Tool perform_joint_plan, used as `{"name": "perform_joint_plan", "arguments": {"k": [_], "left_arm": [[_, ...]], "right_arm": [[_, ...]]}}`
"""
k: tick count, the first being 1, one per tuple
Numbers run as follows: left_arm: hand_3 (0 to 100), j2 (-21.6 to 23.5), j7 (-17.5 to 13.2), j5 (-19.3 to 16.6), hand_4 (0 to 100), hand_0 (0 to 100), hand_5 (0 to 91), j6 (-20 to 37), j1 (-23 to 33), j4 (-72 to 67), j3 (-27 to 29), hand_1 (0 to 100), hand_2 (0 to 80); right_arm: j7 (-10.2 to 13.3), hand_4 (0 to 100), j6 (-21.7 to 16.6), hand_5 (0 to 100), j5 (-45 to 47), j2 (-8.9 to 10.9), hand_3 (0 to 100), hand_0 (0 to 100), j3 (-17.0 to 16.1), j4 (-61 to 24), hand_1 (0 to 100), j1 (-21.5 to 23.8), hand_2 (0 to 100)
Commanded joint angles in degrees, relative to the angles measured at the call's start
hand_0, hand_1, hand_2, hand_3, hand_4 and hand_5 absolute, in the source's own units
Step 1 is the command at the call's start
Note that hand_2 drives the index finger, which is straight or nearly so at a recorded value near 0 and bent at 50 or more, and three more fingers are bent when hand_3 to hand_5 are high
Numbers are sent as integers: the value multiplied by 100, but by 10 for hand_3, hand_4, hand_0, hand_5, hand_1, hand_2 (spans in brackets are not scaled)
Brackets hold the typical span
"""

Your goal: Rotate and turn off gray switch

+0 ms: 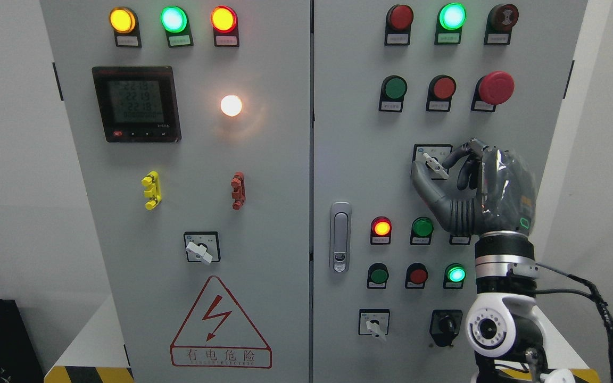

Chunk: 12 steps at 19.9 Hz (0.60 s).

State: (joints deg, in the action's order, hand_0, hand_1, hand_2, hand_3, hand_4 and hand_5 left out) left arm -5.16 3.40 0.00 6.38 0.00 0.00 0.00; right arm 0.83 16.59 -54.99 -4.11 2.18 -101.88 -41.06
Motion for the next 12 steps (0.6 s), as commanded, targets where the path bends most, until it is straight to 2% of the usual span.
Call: {"name": "perform_joint_plan", "arguments": {"k": [1, 12], "left_arm": [[0, 6, -6, 114, 0, 120, 0, 4, -53, 141, 44, 389, 0], [0, 6, -6, 114, 0, 120, 0, 4, -53, 141, 44, 389, 0]], "right_arm": [[-4, 959, 3, 1000, -82, -2, 946, 145, 11, 72, 415, -16, 623], [-4, 962, 3, 1000, -90, -2, 956, 196, 11, 72, 428, -25, 649]]}}
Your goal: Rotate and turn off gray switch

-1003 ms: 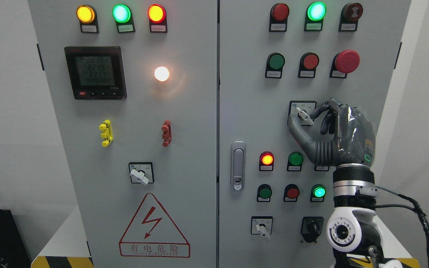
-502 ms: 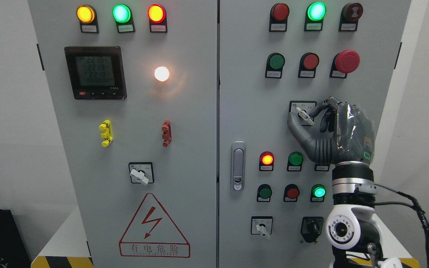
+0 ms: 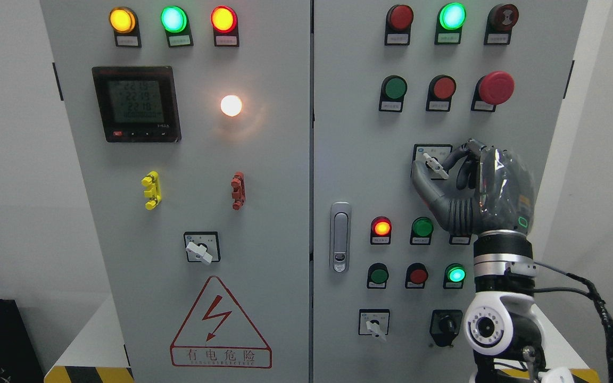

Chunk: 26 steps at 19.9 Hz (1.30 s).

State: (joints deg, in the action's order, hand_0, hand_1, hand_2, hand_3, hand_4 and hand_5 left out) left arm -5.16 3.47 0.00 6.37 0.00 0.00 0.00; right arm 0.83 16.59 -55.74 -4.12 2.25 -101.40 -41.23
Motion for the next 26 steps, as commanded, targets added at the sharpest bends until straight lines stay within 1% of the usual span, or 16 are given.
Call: {"name": "perform_joint_plan", "arguments": {"k": [1, 16, 22, 26], "left_arm": [[0, 6, -13, 114, 0, 120, 0, 5, -53, 140, 44, 389, 0], [0, 6, -13, 114, 0, 120, 0, 5, -53, 140, 44, 389, 0], [0, 6, -4, 114, 0, 120, 0, 5, -53, 140, 44, 389, 0], [0, -3, -13, 114, 0, 120, 0, 5, -53, 140, 44, 389, 0]], "right_arm": [[-3, 962, 3, 1000, -7, -1, 957, 199, 12, 23, 430, -8, 650], [-3, 966, 3, 1000, -25, -10, 970, 231, 12, 23, 454, -43, 673], [-3, 968, 3, 1000, -25, -10, 974, 288, 12, 23, 464, -43, 685], [-3, 969, 11, 1000, -25, -10, 975, 307, 12, 23, 473, -43, 687]]}}
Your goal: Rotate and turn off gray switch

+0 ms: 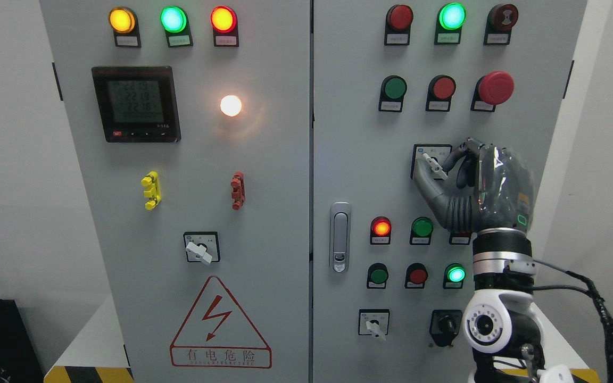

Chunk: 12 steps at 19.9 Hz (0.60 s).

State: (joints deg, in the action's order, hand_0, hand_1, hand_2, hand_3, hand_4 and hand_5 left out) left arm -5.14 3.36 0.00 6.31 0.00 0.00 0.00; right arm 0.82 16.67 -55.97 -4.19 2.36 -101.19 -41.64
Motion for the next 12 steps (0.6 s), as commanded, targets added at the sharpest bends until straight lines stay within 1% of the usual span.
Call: {"name": "perform_joint_plan", "arguments": {"k": [1, 12], "left_arm": [[0, 4, -2, 114, 0, 120, 0, 10, -53, 141, 44, 389, 0], [0, -5, -2, 114, 0, 120, 0, 10, -53, 141, 44, 389, 0]], "right_arm": [[-3, 969, 3, 1000, -1, -3, 978, 315, 1, 2, 475, -2, 689], [-3, 974, 3, 1000, -1, -12, 990, 360, 10, 2, 476, -2, 698]]}}
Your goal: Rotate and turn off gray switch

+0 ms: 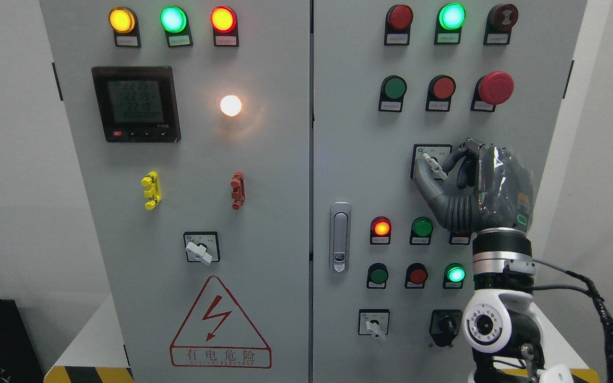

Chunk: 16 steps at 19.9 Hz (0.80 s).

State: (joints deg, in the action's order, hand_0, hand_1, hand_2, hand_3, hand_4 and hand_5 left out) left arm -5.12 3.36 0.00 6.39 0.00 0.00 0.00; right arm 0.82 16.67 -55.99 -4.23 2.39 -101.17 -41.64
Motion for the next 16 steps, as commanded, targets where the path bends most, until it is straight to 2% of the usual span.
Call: {"name": "perform_joint_plan", "arguments": {"k": [1, 16], "left_arm": [[0, -6, -2, 114, 0, 120, 0, 3, -53, 140, 44, 389, 0], [0, -6, -2, 114, 0, 120, 0, 3, -53, 140, 44, 389, 0]], "right_arm": [[-3, 974, 2, 1000, 0, -8, 990, 363, 8, 1, 476, -2, 699], [-3, 980, 2, 1000, 0, -17, 1000, 419, 34, 10, 480, -2, 711]]}}
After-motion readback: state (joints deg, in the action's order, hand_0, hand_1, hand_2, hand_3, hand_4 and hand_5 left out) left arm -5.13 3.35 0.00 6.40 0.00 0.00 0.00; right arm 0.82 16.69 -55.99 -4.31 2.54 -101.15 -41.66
